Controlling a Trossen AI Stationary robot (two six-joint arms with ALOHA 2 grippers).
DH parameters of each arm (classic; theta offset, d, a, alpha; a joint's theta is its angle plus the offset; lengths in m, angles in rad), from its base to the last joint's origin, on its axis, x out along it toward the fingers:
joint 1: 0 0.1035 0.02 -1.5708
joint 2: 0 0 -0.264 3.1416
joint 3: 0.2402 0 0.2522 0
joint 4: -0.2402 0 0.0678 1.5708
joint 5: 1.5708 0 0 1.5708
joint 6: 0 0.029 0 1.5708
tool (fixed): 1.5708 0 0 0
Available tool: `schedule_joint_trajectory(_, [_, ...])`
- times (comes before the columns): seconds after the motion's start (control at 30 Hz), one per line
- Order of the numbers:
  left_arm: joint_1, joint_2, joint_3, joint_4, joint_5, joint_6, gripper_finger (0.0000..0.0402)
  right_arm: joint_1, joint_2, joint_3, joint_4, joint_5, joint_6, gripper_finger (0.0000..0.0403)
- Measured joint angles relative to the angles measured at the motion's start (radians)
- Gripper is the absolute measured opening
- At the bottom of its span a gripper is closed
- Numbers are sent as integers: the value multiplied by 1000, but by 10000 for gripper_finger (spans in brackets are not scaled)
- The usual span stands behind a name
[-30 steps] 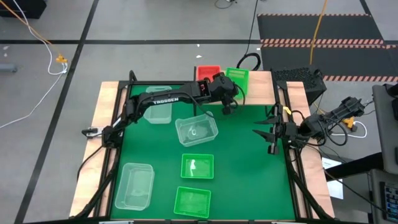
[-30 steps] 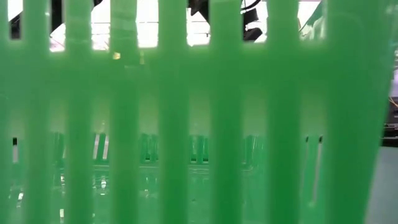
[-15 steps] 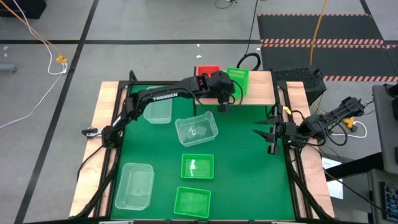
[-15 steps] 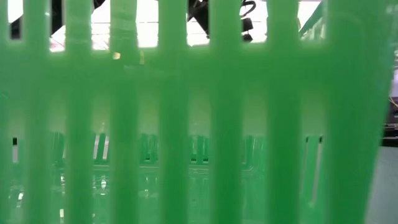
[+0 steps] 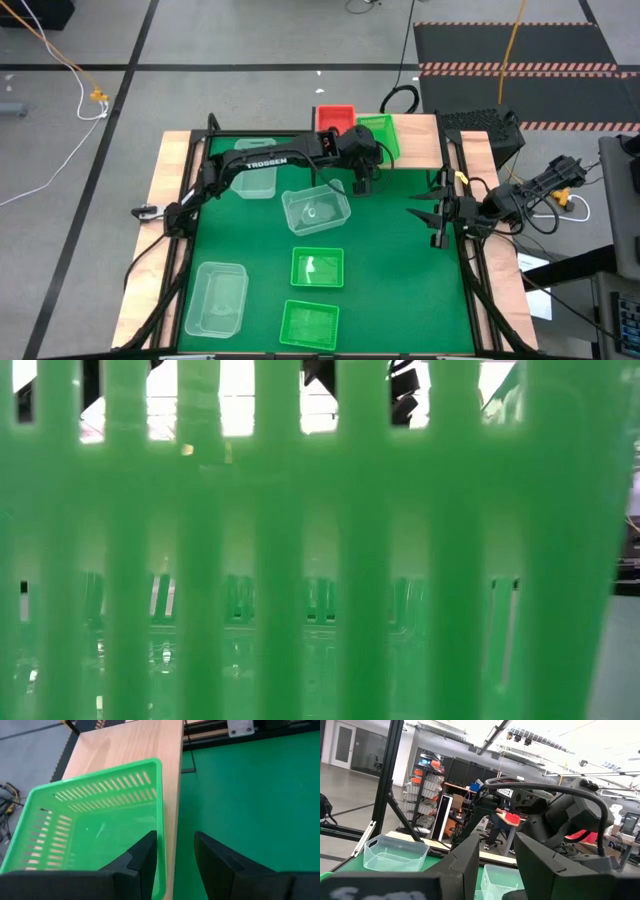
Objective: Stack baskets on shelf by color
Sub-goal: Stack the top green bin on the on the top of the green bin
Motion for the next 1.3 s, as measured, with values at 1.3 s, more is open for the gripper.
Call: schedule_joint_trajectory(1.3, [-404,-230,-291,-207,-38,-354,131,3,4,0,-53,-3,123,116])
